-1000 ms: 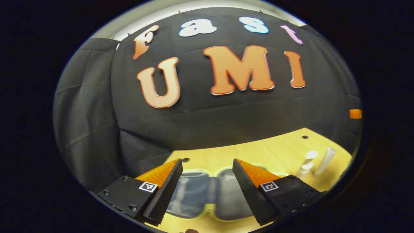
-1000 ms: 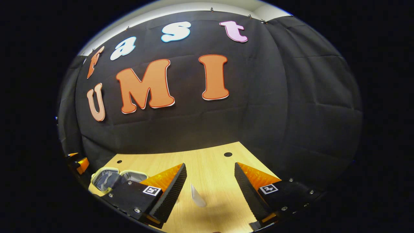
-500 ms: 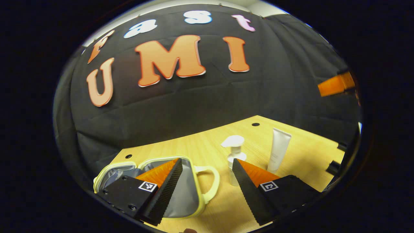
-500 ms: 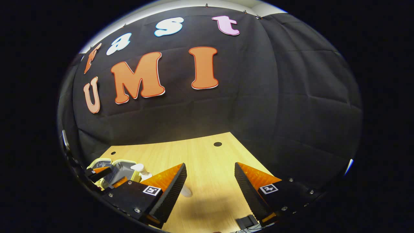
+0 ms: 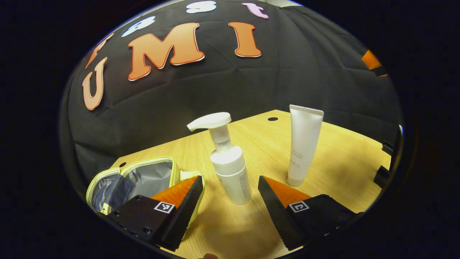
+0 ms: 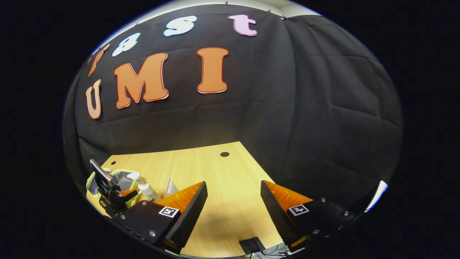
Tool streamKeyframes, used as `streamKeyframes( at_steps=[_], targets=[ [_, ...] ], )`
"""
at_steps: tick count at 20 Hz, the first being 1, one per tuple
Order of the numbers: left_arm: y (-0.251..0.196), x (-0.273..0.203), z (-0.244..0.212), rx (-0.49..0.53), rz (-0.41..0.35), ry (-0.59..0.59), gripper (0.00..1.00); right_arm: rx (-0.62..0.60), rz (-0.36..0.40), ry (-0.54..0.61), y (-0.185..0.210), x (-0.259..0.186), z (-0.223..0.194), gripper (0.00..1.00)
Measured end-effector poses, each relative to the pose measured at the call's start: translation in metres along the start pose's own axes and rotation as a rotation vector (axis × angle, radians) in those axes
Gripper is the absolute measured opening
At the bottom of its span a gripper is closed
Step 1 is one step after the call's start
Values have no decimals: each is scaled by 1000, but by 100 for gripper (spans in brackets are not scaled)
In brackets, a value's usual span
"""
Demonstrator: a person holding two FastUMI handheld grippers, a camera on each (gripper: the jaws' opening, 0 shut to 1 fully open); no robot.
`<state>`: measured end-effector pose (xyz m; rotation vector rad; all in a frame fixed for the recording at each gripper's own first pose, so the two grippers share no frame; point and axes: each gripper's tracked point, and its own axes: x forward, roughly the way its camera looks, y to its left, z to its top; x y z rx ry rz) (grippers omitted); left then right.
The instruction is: First open the suitcase, pack the skin care products into it, and then close the suitcase.
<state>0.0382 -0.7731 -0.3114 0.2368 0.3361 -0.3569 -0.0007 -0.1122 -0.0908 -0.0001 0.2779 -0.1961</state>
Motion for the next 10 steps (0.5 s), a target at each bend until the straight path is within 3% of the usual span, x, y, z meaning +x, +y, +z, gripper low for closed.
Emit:
streamKeyframes(
  at_steps=[6,7,9,10],
  targets=[
    [-15,25,-4,0,-7,12,99,12,-8,18,-3,2,-5,95],
    [-10,23,-4,2,10,13,93,13,-8,20,-3,2,-5,95],
    [-9,25,-4,-34,1,11,69,17,-9,24,-4,2,-7,95],
    [-9,24,-3,-64,-8,21,69,19,-10,25,-4,2,-7,95]
  ],
)
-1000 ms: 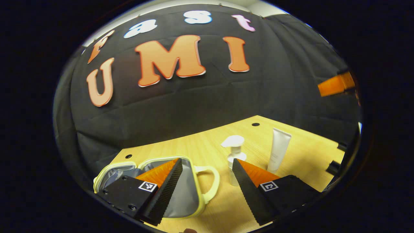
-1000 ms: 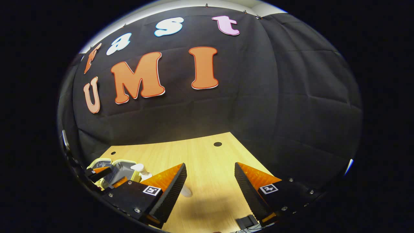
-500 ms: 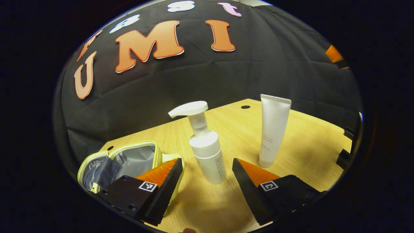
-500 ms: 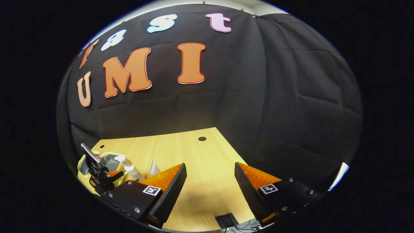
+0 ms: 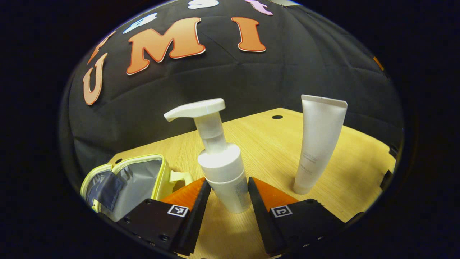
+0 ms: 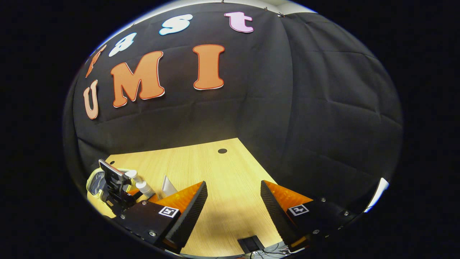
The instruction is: First open the suitcase, pack the skin care products into it, and then close the suitcase.
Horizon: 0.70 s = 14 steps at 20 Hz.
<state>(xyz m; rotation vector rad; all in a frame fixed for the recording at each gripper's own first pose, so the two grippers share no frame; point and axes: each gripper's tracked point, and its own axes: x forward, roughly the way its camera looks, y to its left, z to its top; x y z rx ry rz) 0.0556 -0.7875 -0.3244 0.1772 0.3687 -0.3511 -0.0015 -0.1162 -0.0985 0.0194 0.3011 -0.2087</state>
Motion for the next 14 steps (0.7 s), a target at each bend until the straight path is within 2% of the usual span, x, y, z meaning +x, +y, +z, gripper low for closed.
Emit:
streamKeyframes(
  at_steps=[1,3,9,11,14],
  targets=[
    [0,2,1,-24,-4,21,64,3,1,0,0,0,0,95],
    [0,-3,-1,-69,-23,66,62,11,6,-1,3,2,3,95],
    [17,-55,27,-140,-63,125,62,23,80,10,27,10,1,95],
    [37,-76,39,-174,-86,161,61,25,101,12,43,13,-2,95],
    [91,-102,55,-155,-83,222,62,14,139,-3,67,17,-3,95]
  ],
)
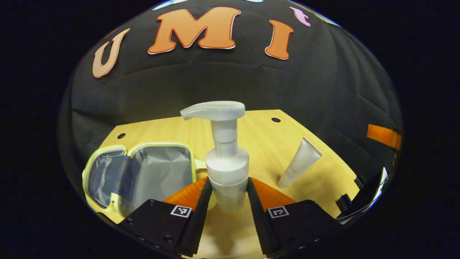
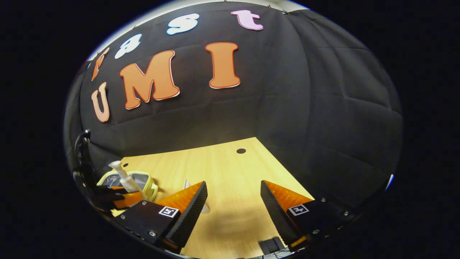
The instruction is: First open the suitcase, pack the skin care products into it, and then close the suitcase.
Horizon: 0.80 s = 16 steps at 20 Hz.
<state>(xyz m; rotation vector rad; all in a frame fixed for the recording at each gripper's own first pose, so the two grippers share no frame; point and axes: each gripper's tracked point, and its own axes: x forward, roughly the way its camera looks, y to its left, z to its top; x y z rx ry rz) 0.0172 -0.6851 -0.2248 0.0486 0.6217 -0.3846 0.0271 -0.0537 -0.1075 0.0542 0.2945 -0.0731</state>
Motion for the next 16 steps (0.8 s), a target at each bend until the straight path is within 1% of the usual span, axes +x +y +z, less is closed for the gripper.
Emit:
streamKeyframes(
  at_steps=[2,4,7,10,13,15,16],
  targets=[
    [43,-15,10,19,15,57,62,17,22,-5,14,4,3,95],
    [83,-19,14,24,29,120,62,34,39,-24,24,8,7,95],
    [133,-11,9,54,45,227,62,32,52,-22,34,14,0,95],
    [156,12,-11,66,23,355,62,8,50,-7,37,15,-13,95],
    [170,37,-40,51,5,485,62,9,44,7,37,13,-22,95],
    [179,47,-59,61,8,590,62,2,53,17,37,10,-29,95],
    [183,48,-68,73,13,644,63,-4,60,16,41,8,-31,95]
  ],
)
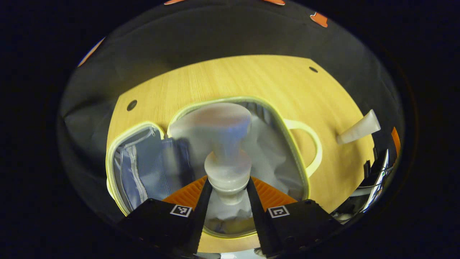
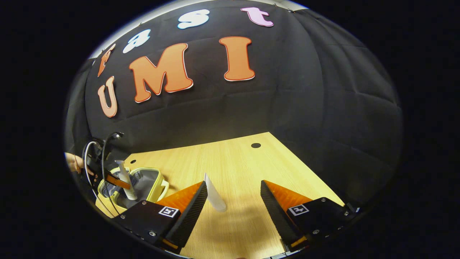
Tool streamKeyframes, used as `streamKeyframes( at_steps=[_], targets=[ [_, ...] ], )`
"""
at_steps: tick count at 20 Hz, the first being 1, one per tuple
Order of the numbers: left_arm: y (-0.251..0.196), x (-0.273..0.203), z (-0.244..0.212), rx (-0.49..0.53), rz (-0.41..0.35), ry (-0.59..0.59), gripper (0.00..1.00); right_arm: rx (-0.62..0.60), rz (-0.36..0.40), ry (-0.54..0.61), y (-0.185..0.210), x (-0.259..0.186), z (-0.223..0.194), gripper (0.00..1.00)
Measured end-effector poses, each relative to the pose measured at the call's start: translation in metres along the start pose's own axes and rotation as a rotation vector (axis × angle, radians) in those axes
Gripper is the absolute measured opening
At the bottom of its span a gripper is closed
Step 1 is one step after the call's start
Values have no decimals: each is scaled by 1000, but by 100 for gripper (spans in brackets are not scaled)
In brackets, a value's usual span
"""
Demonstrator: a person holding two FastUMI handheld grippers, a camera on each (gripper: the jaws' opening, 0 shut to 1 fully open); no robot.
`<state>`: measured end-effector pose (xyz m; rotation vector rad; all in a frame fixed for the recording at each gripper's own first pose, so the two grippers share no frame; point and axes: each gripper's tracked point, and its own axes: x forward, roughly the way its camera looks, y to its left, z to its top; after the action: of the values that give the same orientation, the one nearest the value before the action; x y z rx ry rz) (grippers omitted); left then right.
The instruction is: First open the suitcase, pack the skin care products into it, and then close the suitcase.
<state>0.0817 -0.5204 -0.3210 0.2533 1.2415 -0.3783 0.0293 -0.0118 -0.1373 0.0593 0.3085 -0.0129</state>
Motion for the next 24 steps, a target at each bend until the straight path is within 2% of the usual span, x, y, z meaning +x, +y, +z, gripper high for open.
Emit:
streamKeyframes(
  at_steps=[1,3,7,11,13,14,15,16,17,18,21,24],
  targets=[
    [2,-1,8,24,1,-16,62,-12,2,2,1,-1,-2,95],
    [2,2,15,67,4,27,62,-27,3,13,0,1,-8,95],
    [-3,16,32,121,21,34,62,3,10,34,3,3,-13,95],
    [7,53,18,31,78,66,63,-31,18,31,7,8,-16,95],
    [17,56,16,2,96,47,68,-65,34,39,11,14,-22,95],
    [14,54,19,-8,83,23,77,-77,42,52,13,17,-29,95],
    [16,45,22,-1,97,4,86,-86,56,65,17,22,-35,95],
    [19,35,27,12,120,-29,88,-94,64,80,21,27,-41,95],
    [21,22,31,26,146,-73,98,-104,78,92,25,33,-47,95],
    [25,7,41,46,171,-128,100,-120,85,103,30,40,-53,95],
    [28,-49,59,69,232,-300,99,-160,112,147,39,59,-73,95],
    [17,-101,52,-27,204,-443,99,-183,118,199,42,80,-93,95]
  ],
)
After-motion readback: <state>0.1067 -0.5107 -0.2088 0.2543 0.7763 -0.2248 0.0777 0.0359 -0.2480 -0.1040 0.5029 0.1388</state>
